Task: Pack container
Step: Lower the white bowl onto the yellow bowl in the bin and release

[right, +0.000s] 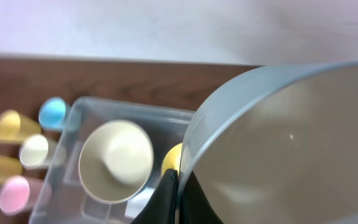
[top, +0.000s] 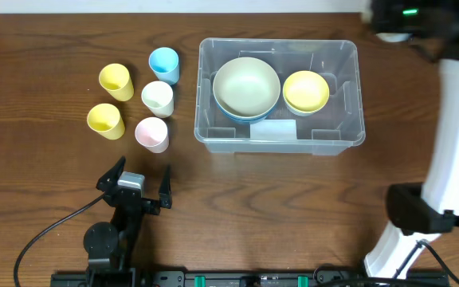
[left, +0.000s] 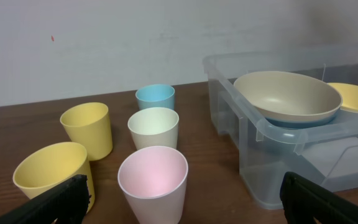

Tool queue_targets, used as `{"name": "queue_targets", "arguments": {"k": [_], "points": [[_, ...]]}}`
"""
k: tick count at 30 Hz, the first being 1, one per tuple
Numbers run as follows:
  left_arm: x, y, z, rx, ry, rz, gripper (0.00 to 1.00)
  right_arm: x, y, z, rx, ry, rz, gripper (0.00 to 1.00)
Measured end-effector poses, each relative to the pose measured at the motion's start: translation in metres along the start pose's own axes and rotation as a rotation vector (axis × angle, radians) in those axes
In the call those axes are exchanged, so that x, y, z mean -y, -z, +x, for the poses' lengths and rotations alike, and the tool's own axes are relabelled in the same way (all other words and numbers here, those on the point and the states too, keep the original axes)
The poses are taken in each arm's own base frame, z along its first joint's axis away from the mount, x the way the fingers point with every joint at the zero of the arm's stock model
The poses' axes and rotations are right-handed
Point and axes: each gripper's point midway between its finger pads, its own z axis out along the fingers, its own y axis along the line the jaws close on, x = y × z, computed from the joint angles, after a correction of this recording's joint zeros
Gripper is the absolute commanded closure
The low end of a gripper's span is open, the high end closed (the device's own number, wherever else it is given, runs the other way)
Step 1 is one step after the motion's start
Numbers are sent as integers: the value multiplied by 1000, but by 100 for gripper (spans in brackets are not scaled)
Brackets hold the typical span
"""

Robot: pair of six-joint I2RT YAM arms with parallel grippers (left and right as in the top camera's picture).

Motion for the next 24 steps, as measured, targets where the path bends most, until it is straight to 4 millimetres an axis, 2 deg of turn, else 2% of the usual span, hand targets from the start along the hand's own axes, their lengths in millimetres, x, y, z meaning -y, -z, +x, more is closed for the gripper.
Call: {"name": "queue_targets", "arguments": {"k": [2, 5, 10, 14, 24], "points": [[0, 0, 0, 0, 0, 0, 2, -16, -21, 12, -54, 43, 23, 99], [0, 0, 0, 0, 0, 0, 2, -32, -64, 39, -166, 86, 76, 99], [0, 0, 0, 0, 0, 0, 2, -29, -121, 82, -334, 96, 143, 99], [0, 0, 0, 0, 0, 0, 2, -22, -143, 108, -426, 87, 162, 99], [0, 0, 0, 0, 0, 0, 2, -21, -180, 146, -513, 69, 140, 99]]}}
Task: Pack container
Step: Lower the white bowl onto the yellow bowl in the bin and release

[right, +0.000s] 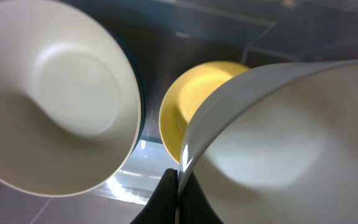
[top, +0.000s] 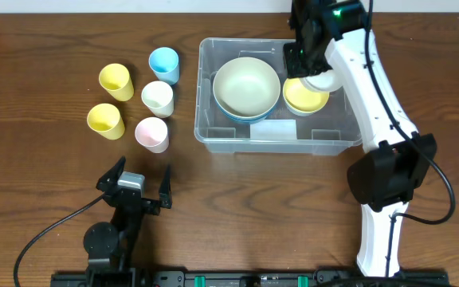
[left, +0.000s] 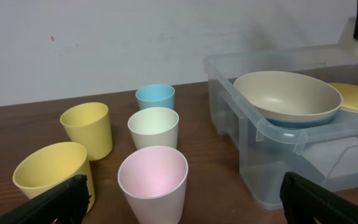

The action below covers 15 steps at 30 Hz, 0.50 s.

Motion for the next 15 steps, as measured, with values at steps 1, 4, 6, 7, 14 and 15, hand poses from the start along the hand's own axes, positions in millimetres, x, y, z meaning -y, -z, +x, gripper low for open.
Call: {"name": "queue_targets", "arguments": {"k": [1, 4, 6, 7, 14, 15], "points": [[0, 0, 0, 0, 0, 0, 2, 0, -4, 2, -8, 0, -1, 99], [0, 0, 0, 0, 0, 0, 2, -1, -18, 8, -28, 2, -1, 98], [0, 0, 0, 0, 0, 0, 2, -1, -25, 10, -40, 2, -4, 98], [0, 0, 0, 0, 0, 0, 2, -2, -29, 11, -44, 2, -6, 98], [0, 0, 0, 0, 0, 0, 2, -5, -37, 11, -41, 1, -21, 94], [0, 0, 0, 0, 0, 0, 2, -5, -37, 11, -42, -1, -22, 94]]}}
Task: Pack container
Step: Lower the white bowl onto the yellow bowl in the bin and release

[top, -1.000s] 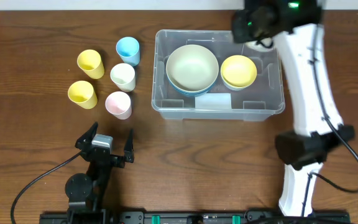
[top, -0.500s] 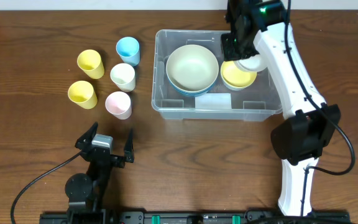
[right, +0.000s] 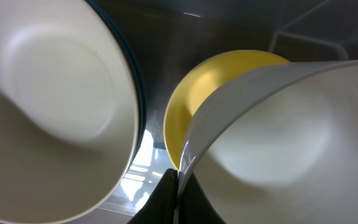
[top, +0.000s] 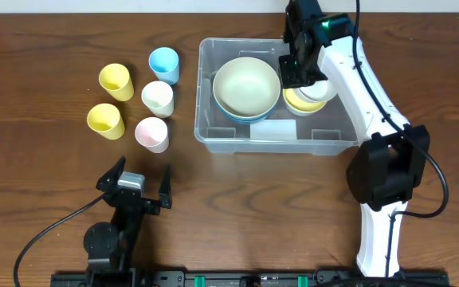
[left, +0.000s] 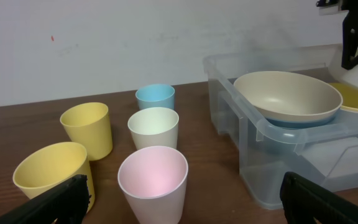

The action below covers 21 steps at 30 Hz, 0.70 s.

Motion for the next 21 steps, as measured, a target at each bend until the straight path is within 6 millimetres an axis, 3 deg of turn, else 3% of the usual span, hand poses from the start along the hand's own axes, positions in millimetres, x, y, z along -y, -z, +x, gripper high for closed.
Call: {"name": "queue_targets", "arguments": {"k": [7, 11, 15, 21], "points": [[0, 0, 0, 0, 0, 0, 2, 0, -2, 1, -5, -10, 0, 70], [0, 0, 0, 0, 0, 0, 2, 0, -3, 2, -8, -14, -1, 64], [0, 0, 0, 0, 0, 0, 2, -1, -3, 1, -4, -14, -2, 66], [0, 0, 0, 0, 0, 0, 2, -1, -3, 1, -5, -16, -2, 78]]}}
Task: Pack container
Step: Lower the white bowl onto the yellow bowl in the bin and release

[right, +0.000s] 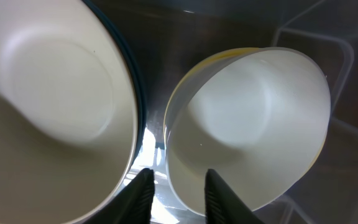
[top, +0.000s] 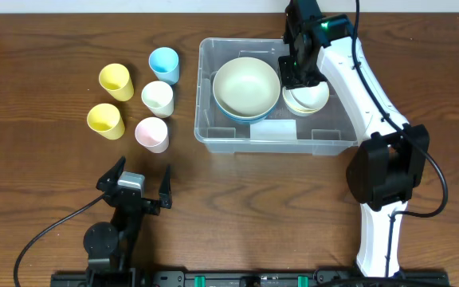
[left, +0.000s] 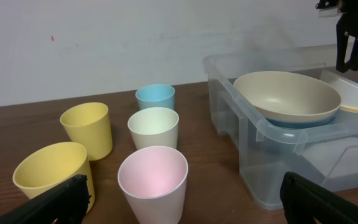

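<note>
A clear plastic container [top: 343, 142] stands at mid table. In its left half a cream bowl [top: 247, 86] is nested in a blue bowl [right: 140, 93]. In its right half a white bowl [right: 247, 118] rests inside a yellow bowl [right: 194, 67], of which only the rim shows. My right gripper [right: 178, 190] hangs over the container, open, with the white bowl's near rim between its spread fingers and not gripped. My left gripper [top: 143, 169] sits open near the front edge, facing the cups, holding nothing.
Left of the container stand several cups: a pink one [left: 153, 180], a cream one [left: 153, 127], a blue one [left: 155, 96] and two yellow ones [left: 87, 127] [left: 51, 174]. A white label lies on the container floor [top: 273, 130].
My right gripper was shut on the white bowl's rim, holding it tilted just over the yellow bowl. Now the gripper is open and the white bowl sits nested in the yellow bowl.
At first my right gripper held the white bowl high, off to the far right of the table. Then it held the bowl over the container's right half, then lower above the yellow bowl. Now the bowl rests there, let go. The left arm never moved.
</note>
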Tool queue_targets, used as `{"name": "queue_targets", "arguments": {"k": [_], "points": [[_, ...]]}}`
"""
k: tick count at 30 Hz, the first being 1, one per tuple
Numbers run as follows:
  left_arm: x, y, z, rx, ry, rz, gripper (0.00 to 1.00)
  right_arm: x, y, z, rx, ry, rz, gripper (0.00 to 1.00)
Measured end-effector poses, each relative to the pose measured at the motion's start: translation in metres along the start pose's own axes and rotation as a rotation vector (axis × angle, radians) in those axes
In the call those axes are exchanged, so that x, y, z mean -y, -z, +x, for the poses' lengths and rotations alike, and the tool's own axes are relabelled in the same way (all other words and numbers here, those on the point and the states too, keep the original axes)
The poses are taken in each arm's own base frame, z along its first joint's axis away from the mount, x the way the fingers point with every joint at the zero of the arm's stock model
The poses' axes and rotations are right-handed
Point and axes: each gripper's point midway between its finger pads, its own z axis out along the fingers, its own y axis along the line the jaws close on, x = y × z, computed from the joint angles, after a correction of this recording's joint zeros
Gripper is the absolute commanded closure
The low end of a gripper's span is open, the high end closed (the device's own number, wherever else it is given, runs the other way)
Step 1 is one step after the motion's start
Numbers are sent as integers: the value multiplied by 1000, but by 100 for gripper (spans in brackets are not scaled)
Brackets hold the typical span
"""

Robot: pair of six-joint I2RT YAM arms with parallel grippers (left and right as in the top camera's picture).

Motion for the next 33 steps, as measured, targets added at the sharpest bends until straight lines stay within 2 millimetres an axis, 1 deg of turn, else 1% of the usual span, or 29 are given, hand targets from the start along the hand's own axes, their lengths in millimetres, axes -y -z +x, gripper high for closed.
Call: {"name": "queue_targets", "arguments": {"k": [3, 5, 11, 18, 26, 30, 31, 33], "points": [[0, 0, 0, 0, 0, 0, 2, 0, -1, 0, 1, -6, -1, 88], [0, 0, 0, 0, 0, 0, 2, 0, -2, 1, -4, -11, 0, 93], [0, 0, 0, 0, 0, 0, 2, 0, -5, 2, -5, -18, -2, 97], [0, 0, 0, 0, 0, 0, 2, -2, -14, 4, -10, -21, -16, 98], [0, 0, 0, 0, 0, 0, 2, -3, -35, 18, -52, -27, -30, 99], [0, 0, 0, 0, 0, 0, 2, -4, -37, 17, -47, -26, -33, 99], [0, 0, 0, 0, 0, 0, 2, -4, -37, 16, -45, -26, -33, 98], [0, 0, 0, 0, 0, 0, 2, -4, -35, 17, -48, -27, -33, 92]]}}
